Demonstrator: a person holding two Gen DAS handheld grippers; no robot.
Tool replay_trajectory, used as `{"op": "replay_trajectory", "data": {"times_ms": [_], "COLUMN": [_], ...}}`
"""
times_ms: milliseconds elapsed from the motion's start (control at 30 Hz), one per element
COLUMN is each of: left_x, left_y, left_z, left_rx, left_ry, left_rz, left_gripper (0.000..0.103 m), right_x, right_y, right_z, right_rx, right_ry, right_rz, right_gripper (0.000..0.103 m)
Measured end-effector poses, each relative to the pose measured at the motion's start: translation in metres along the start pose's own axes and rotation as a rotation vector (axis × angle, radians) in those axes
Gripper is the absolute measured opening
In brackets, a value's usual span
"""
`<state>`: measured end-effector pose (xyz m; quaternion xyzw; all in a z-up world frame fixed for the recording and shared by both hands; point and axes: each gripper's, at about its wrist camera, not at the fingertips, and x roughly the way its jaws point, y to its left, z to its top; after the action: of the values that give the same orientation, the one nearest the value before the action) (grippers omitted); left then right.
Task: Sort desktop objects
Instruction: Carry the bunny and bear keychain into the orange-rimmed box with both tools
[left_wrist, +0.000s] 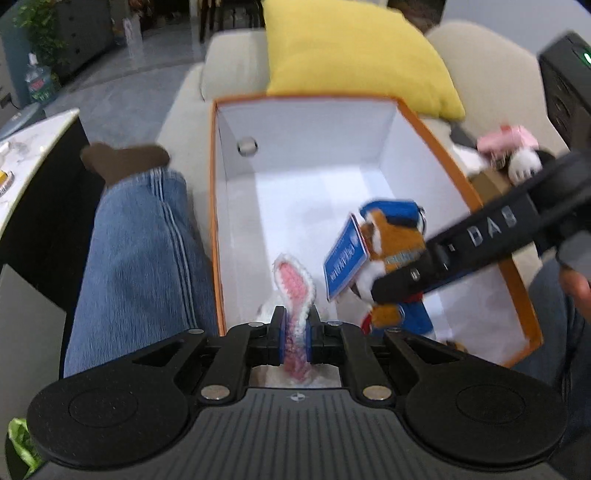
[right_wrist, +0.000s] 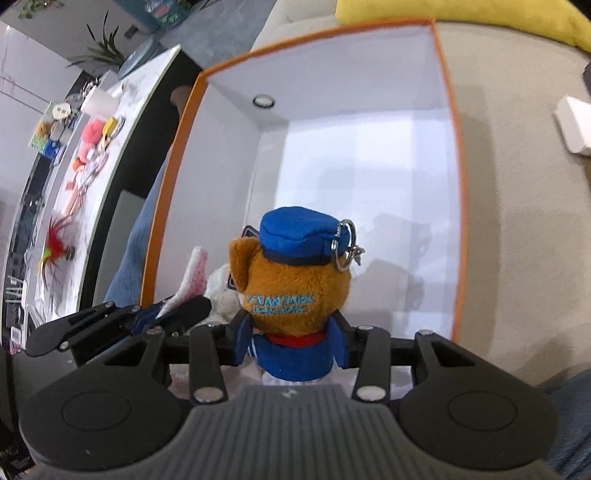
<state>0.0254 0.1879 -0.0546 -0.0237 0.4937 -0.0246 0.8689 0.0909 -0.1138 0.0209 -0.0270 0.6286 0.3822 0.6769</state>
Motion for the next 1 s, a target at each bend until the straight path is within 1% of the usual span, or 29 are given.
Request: {"op": "replay_trajectory", "data": {"times_ms": [33,167,200,267,333,400,500,600,733,867,900,967,1000], "left_x": [-0.001,-0.004,-0.003,0.001,0.005,0.010,0.019,0.021,0.015,0.005,0.003,-0.002,-0.004], "left_y": [0.000,-0.004,-0.005,-0.008,-0.012,-0.015,-0.017,-0.019,-0.018,-0.014,-0.010,-0.002,0.001], "left_z": [-0.003,-0.002,0.000,0.003,0.005,0.007,0.009,0.011,0.006,0.002,0.002,0.002,0.004], "left_rx": [0.005,0.043,0.057,0.091,0.119,0.140,0.122,0.089,0.003,-0.062,-0.092,-0.157,-0.192], "left_ry": [0.019,0.053,0.069,0.111,0.156,0.181,0.208,0.191,0.130,0.084,0.065,0.018,0.002], "left_rz": [-0.009,0.013,0.013,0.010,-0.006,0.000,-0.006,0.012,0.040,0.028,0.023,-0.012,-0.038], "left_gripper": [0.012,0.016,0.021,0.027,0.028,0.029,0.030,0.030,0.029,0.021,0.015,0.008,0.008], "right_x": [0.002,0.011,0.012,0.012,0.013,0.014,0.019,0.022,0.026,0.027,0.025,0.020,0.016], "right_y": [0.000,0.002,0.002,0.002,0.001,0.000,-0.002,-0.003,-0.007,-0.006,-0.006,-0.006,-0.006], "right_z": [-0.001,-0.004,-0.005,-0.007,-0.007,-0.007,-0.006,-0.003,0.003,0.006,0.007,0.010,0.012], "right_rx": [0.000,-0.021,-0.026,-0.033,-0.030,-0.022,-0.014,-0.003,0.026,0.018,0.012,0.005,0.002], "right_ry": [0.012,0.045,0.052,0.061,0.070,0.083,0.102,0.105,0.103,0.098,0.091,0.074,0.062], "right_rz": [0.001,-0.029,-0.036,-0.040,-0.040,-0.036,-0.030,-0.026,-0.014,-0.020,-0.025,-0.025,-0.023], "right_gripper": [0.045,0.046,0.046,0.046,0.046,0.046,0.046,0.046,0.046,0.046,0.046,0.046,0.046]}}
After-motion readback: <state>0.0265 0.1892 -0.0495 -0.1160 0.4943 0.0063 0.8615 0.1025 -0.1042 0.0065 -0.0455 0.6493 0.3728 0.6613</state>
